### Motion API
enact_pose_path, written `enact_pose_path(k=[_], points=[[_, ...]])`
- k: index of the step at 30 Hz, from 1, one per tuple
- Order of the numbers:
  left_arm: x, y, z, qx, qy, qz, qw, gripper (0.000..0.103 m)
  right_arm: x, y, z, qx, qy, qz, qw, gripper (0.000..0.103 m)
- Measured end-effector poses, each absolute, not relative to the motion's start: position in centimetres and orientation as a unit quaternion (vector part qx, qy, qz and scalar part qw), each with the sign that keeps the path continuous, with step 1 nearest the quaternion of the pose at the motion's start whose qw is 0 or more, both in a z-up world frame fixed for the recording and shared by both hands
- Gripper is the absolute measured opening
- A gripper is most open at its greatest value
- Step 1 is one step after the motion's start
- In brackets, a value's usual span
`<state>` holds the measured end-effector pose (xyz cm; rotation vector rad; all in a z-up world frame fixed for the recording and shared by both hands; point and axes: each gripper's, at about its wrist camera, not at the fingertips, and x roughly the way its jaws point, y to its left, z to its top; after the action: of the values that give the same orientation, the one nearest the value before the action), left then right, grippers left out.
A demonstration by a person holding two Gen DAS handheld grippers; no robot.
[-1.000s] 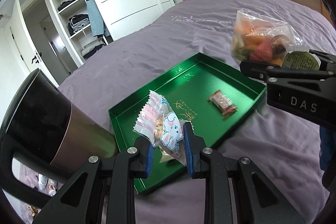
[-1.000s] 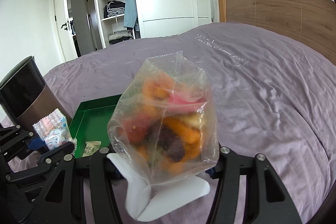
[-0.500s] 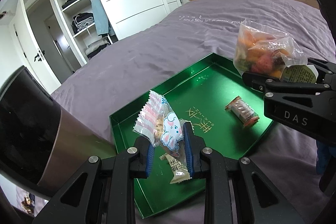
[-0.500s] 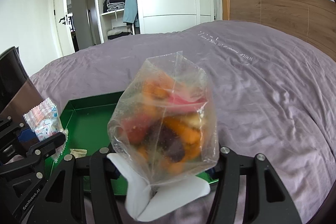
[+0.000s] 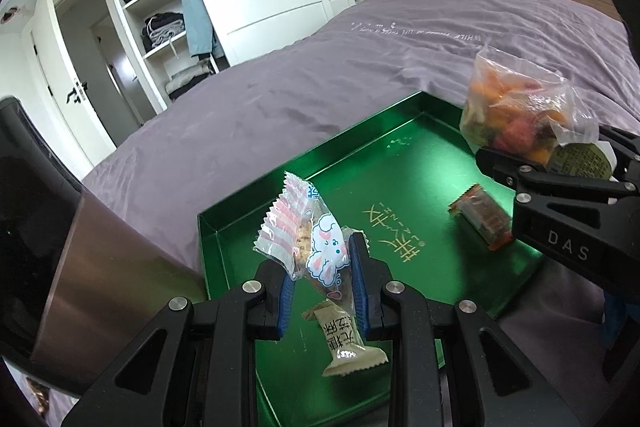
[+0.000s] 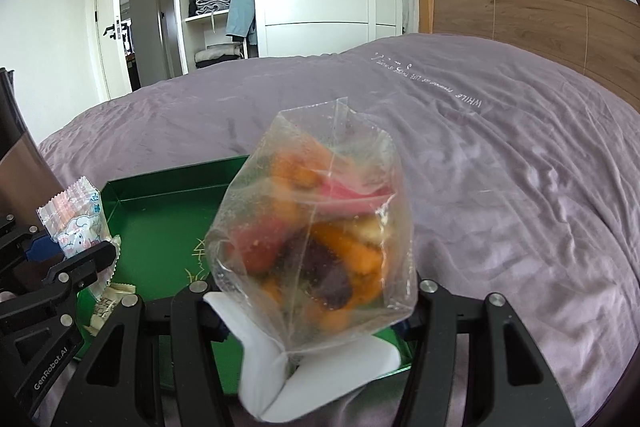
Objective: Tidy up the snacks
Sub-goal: 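Lower the bunny pack with the left tool while the right tool lowers the fruit bag into the tray, then open the right tool to drop the fruit bag while the left tool releases the bunny pack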
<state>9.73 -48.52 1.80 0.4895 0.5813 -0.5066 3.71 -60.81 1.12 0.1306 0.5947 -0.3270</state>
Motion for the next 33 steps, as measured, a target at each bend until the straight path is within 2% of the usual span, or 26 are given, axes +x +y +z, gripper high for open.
enact_pose_path(k=[17, 31, 33], points=[[11.6, -48.5, -1.8, 0.213, 0.323, -0.245, 0.889, 0.021, 4.8, -61.0, -1.4, 0.063, 0.296, -0.173, 0.937, 0.086], [11.6, -48.2, -2.2, 0.201, 0.325, -0.25, 0.89, 0.022, 4.9, -61.0, -2.2, 0.064, 0.297, -0.175, 0.936, 0.088], [11.6, -48.1, -2.3, 0.197, 0.324, -0.251, 0.89, 0.023, 4.8, -60.9, -2.1, 0.062, 0.293, -0.175, 0.938, 0.097]])
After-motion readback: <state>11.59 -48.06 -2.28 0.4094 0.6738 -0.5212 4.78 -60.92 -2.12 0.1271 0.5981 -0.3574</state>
